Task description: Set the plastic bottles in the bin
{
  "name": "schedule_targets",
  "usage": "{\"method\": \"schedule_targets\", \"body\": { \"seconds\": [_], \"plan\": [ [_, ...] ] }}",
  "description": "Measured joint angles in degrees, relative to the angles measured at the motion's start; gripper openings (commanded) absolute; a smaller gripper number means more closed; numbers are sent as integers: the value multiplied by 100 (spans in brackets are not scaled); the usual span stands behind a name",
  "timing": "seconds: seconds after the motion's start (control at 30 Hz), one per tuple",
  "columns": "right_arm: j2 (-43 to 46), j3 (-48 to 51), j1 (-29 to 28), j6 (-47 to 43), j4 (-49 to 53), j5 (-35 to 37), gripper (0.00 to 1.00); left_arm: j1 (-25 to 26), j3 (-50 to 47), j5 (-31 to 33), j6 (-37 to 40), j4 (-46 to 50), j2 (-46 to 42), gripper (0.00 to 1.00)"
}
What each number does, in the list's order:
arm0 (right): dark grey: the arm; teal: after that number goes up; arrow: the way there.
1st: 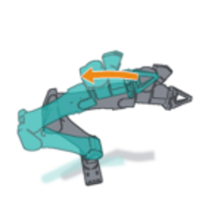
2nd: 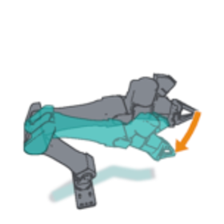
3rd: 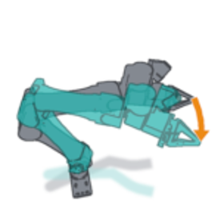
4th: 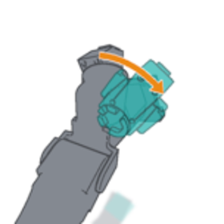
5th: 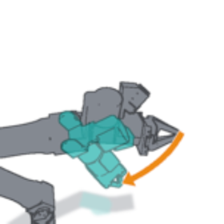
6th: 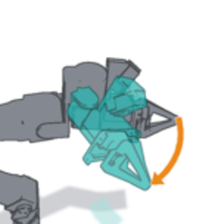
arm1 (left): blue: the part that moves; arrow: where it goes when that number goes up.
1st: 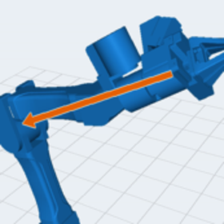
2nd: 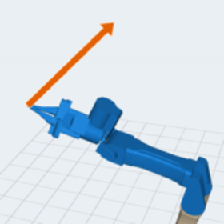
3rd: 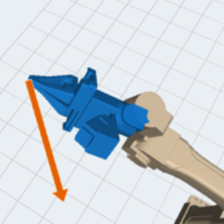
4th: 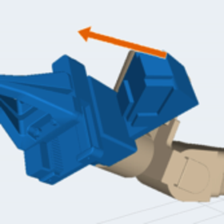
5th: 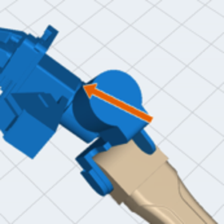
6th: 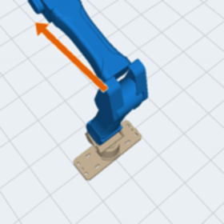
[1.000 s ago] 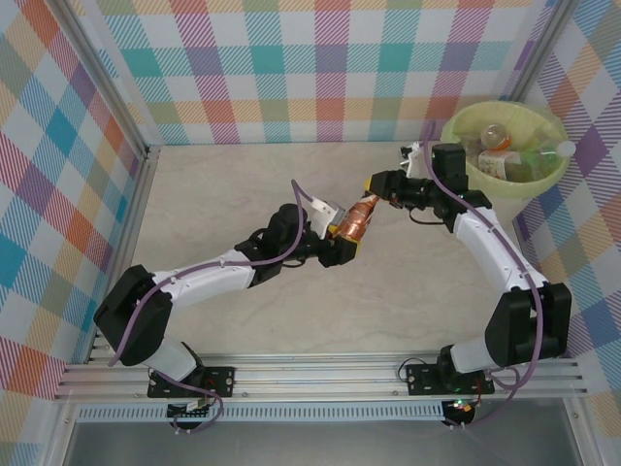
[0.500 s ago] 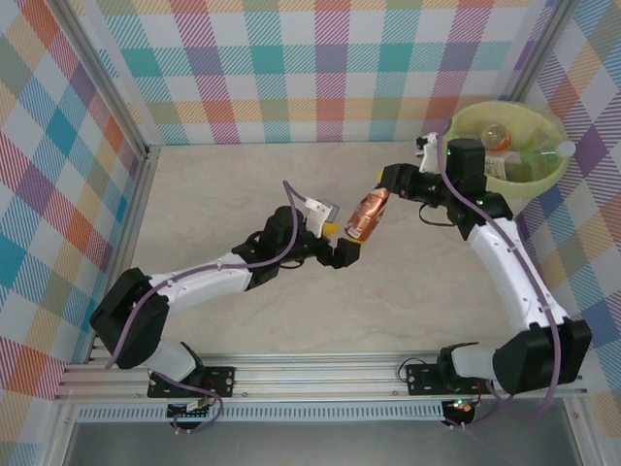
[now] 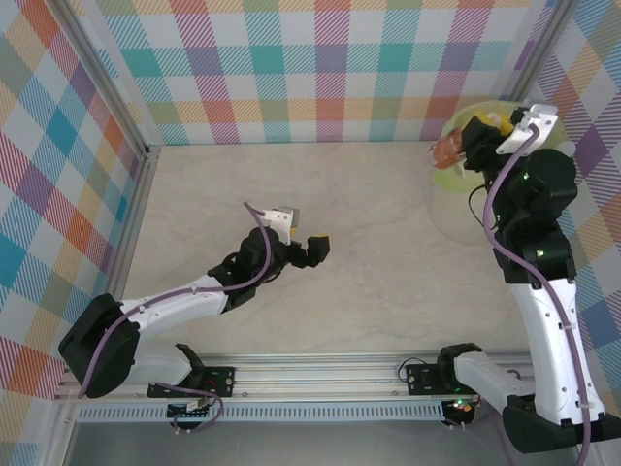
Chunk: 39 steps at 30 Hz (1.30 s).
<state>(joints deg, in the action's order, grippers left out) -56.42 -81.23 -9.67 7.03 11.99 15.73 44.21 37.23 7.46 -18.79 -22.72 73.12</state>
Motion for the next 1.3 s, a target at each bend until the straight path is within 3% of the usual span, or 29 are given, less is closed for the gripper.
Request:
{"method": "schedule_targets", "body": {
  "seconds": [0.3,0.47,0.87,0.93,1.1,1.2,1.3],
  "plan": [
    [-1075,-264,1104,170,-573,1051,0,-273,-455,640,-306,-105,-400,100],
    [-2052,-485,1211,487,-686,1384,0,-289,-529,726,-330,-149,-579,100],
    [-2979,-850,1534,1305,507,1095,6,-385,-857,859,-409,-125,-811,100],
    [-2955,-846,1672,1360,627,1078,13,-389,-857,852,-391,-127,-811,100],
    [-2865,-629,1873,1320,1099,920,50,-391,-857,850,-389,-127,-809,100],
    [-2865,-603,1899,1165,1360,704,65,-391,-855,841,-391,-129,-787,100],
    [-2863,-660,1899,1008,1561,485,72,-391,-850,804,-396,-129,-756,100]
  ]
}}
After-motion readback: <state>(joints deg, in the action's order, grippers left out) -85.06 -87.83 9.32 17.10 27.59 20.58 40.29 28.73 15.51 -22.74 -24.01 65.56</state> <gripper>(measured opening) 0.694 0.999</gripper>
